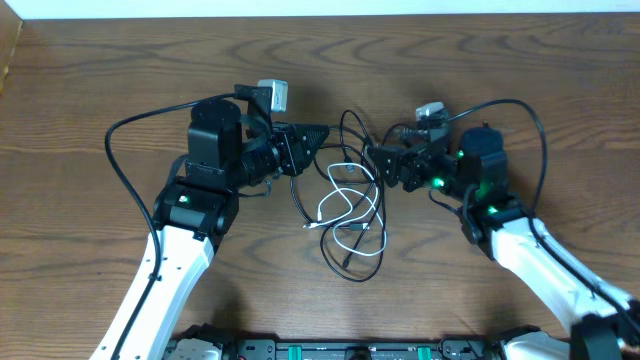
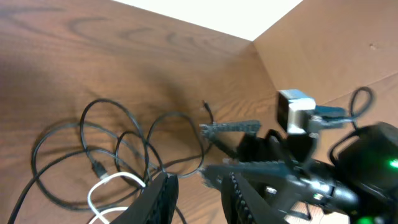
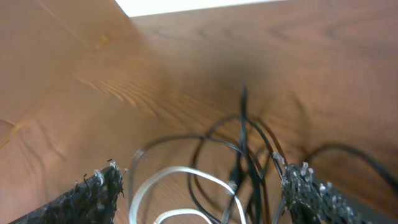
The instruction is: Untangle cables
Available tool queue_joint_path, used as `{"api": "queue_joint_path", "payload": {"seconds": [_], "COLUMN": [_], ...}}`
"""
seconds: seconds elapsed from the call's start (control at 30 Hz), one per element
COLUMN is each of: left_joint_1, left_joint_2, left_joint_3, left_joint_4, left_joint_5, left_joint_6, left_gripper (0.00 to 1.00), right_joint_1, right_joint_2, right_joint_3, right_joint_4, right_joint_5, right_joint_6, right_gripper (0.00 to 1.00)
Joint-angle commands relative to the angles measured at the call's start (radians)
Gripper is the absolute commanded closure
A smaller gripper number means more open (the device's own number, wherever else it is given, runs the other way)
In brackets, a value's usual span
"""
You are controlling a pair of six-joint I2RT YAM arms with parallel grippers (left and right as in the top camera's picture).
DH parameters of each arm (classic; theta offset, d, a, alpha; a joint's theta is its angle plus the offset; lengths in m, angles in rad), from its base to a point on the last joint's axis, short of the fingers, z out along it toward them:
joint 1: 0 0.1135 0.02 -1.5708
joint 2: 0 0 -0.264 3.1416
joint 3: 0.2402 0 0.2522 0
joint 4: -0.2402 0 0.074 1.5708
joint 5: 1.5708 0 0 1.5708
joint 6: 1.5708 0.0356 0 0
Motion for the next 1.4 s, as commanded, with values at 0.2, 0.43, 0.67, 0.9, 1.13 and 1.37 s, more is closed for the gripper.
{"api": "queue_joint_path", "payload": {"seconds": [0.2, 0.43, 0.67, 0.9, 1.13, 1.37], "left_joint_1": [-0.002, -0.002, -0.002, -0.002, -0.002, -0.002], "left_joint_2": [-0.013, -0.013, -0.013, -0.013, -0.013, -0.013], "left_joint_3": [0.015, 0.015, 0.015, 0.015, 0.015, 0.015], "left_joint_4": [-0.092, -0.093, -0.093, -0.093, -0.093, -0.093], "left_joint_5": [-0.019, -0.019, -0.019, -0.019, -0.019, -0.019], "left_joint_6": [0.023, 0.023, 0.023, 0.023, 0.023, 0.023], "left_gripper": [0.41, 0.02, 0.02, 0.02, 0.02, 0.02], "right_joint_1": [0.074, 0.104, 0.101, 0.068, -0.001, -0.035], "right_joint_2": [0.206, 0.269, 0.213, 0.088, -0.008, -0.014], "right_joint_3": [0.0, 0.0, 0.0, 0.0, 0.0, 0.0], "right_joint_4": [0.034, 0.034, 0.277, 0.801, 0.896, 0.886], "right_joint_5": [0.024, 0.027, -0.135, -0.258, -0.293, -0.367], "right_joint_6": [-0.024, -0.032, 0.063, 0.312, 0.394, 0.438], "right_gripper": [0.25, 0.95, 0.99, 0.99, 0.99, 0.99]}}
